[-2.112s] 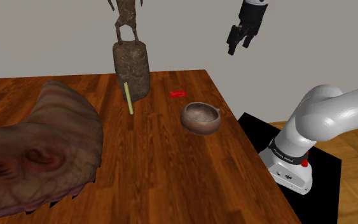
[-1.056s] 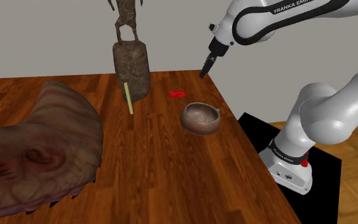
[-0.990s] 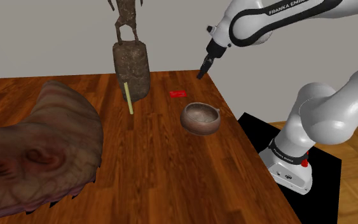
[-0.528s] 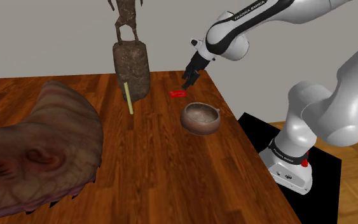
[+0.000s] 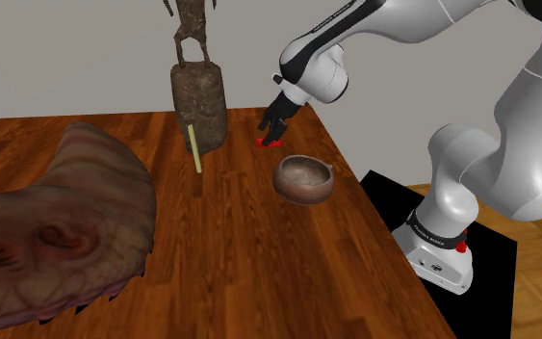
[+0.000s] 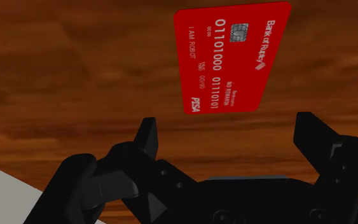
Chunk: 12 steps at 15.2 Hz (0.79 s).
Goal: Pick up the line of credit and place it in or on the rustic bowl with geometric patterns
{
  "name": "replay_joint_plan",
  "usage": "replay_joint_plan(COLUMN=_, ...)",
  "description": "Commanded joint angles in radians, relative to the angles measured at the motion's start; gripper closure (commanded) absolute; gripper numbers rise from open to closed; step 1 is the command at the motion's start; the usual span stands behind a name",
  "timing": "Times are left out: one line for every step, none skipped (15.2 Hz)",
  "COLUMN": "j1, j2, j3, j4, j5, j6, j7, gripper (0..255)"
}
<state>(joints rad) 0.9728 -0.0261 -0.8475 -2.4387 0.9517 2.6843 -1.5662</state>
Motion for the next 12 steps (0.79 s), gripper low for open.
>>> replay_joint_plan(j1=0.009, j2=0.046, j3=0.000, j4=0.017, j5=0.079, j6=-0.009, j7=-0.055, gripper=0)
replay_joint_plan(j1=0.009, j2=0.069, j3=0.004, j4=0.027, j5=0.114, j6=-0.015, j7=-0.078, gripper=0)
replay_joint_plan(j1=0.008, j2=0.083, j3=0.007, j4=0.032, j5=0.134, j6=-0.019, j7=-0.090, gripper=0)
replay_joint_plan(j1=0.007, j2=0.083, j3=0.009, j4=0.032, j5=0.134, j6=-0.019, j7=-0.090, gripper=0)
replay_joint_plan(j1=0.007, j2=0.083, j3=0.009, j4=0.032, j5=0.134, j6=-0.019, j7=-0.090, gripper=0)
replay_joint_plan(j1=0.007, j2=0.083, j3=0.009, j4=0.032, j5=0.134, j6=-0.019, j7=-0.090, gripper=0)
replay_joint_plan(j1=0.007, j2=0.083, j3=0.009, j4=0.032, j5=0.134, j6=-0.019, j7=-0.090, gripper=0)
replay_joint_plan(j1=0.007, j2=0.083, j3=0.009, j4=0.032, j5=0.134, j6=-0.019, j7=-0.090, gripper=0)
replay_joint_plan(j1=0.007, j2=0.083, j3=0.009, j4=0.032, j5=0.134, j6=-0.019, j7=-0.090, gripper=0)
replay_joint_plan(j1=0.007, j2=0.082, j3=0.009, j4=0.032, j5=0.133, j6=-0.019, j7=-0.090, gripper=0)
replay_joint_plan(j1=0.007, j2=0.082, j3=0.009, j4=0.032, j5=0.133, j6=-0.019, j7=-0.090, gripper=255)
replay_joint_plan(j1=0.007, j2=0.082, j3=0.009, j4=0.032, j5=0.133, j6=-0.019, j7=-0.090, gripper=255)
